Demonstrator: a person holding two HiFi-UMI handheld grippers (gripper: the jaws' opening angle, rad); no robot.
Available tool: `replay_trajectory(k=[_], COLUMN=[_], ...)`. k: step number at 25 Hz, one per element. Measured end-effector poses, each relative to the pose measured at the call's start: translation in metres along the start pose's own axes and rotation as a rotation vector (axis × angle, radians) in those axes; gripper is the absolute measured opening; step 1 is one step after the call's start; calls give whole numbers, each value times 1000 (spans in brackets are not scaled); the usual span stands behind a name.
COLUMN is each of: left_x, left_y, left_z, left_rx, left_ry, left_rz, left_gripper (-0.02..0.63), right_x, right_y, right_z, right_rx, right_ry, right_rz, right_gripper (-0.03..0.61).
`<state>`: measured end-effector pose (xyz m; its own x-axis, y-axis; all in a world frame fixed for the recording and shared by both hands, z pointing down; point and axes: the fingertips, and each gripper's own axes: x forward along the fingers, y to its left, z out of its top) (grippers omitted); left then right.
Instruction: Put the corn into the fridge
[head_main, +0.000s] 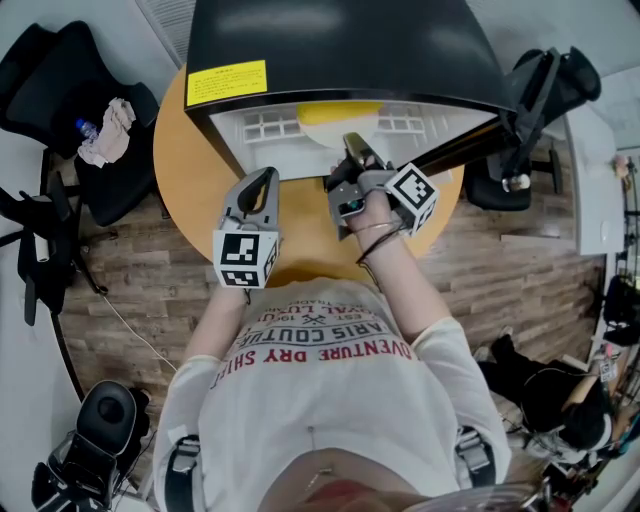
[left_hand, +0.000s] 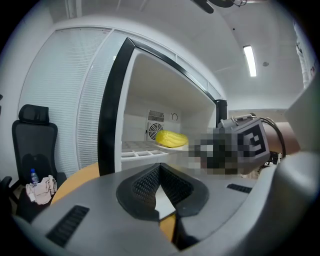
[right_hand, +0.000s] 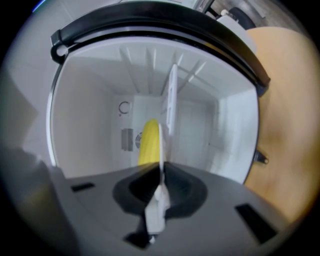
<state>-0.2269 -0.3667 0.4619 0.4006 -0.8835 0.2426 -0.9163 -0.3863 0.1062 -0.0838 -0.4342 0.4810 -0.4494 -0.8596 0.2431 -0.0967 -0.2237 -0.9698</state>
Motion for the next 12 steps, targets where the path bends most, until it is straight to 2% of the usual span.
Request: replay_trajectory(k=[12], left_x=[-2], left_y=[6], left_z=[-2], left_rx=[-9], left_ry=[6], left_rz=[10], left_gripper=[26], right_x=[7], right_y=[1], right_z=[-1], right_rx=[3], right_ry=[-14], right_rz=[13], right_gripper=[44])
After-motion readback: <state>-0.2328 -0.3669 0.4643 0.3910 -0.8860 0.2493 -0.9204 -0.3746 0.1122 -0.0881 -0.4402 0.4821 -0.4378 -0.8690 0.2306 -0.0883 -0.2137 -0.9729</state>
